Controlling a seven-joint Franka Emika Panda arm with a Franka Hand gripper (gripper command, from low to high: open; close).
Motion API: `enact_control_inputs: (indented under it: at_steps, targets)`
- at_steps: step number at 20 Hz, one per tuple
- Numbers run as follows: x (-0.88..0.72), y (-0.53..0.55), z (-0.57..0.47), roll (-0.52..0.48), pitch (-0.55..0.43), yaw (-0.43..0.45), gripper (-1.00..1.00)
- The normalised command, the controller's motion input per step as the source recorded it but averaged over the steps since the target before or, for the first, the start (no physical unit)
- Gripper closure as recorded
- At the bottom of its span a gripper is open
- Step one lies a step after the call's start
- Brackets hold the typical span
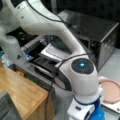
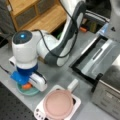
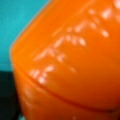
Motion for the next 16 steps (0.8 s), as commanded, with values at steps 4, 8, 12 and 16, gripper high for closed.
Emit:
enact_control_inputs:
  at_steps: [4, 8, 12, 16]
  targets:
    - [0.01, -0.06, 0.17, -0.004, 0.127, 0.08, 1.0]
    - [-0.01, 0.05, 0.17, 0.015, 0.101, 0.078, 1.0]
    - [-0.04, 0.14, 0.11, 0.064, 0.055, 0.082, 1.0]
    - [-0.06, 0.17, 0.09, 0.046, 0.06, 0.035, 1.0]
